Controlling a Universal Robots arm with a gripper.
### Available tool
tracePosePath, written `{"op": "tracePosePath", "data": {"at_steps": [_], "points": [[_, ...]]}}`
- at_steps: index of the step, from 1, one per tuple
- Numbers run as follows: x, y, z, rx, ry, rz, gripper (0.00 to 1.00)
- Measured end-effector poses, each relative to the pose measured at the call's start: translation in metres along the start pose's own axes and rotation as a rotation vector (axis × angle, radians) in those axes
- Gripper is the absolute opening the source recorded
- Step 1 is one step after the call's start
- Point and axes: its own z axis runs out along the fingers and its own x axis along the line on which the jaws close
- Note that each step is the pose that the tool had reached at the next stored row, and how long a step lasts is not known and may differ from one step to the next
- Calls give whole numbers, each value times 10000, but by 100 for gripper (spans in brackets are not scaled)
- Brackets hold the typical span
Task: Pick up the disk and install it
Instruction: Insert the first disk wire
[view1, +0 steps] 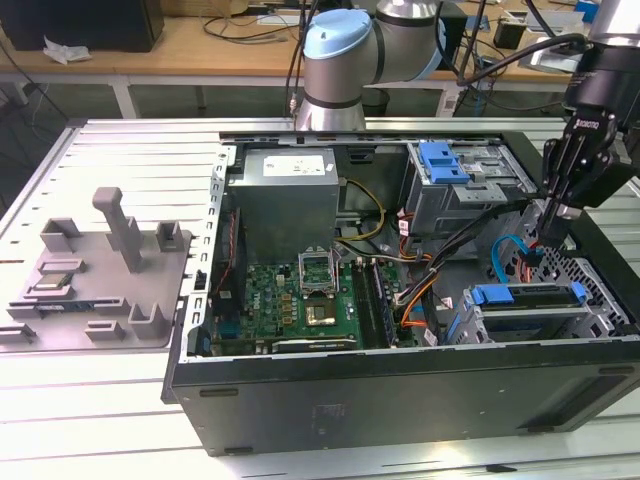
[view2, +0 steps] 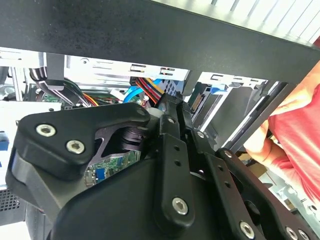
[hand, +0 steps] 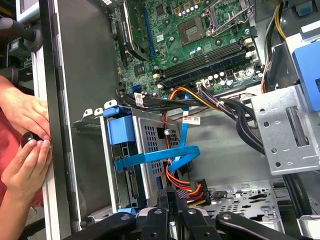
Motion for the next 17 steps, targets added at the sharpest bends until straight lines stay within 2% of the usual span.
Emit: {"op": "tracePosePath", "data": {"at_steps": [4, 10, 14, 17], "points": [[1, 6, 1, 0, 0, 0, 16], [19, 76, 7, 22, -13, 9, 16], [47, 123, -22, 83, -147, 21, 16], [61, 126, -39, 115, -315, -39, 16]]}}
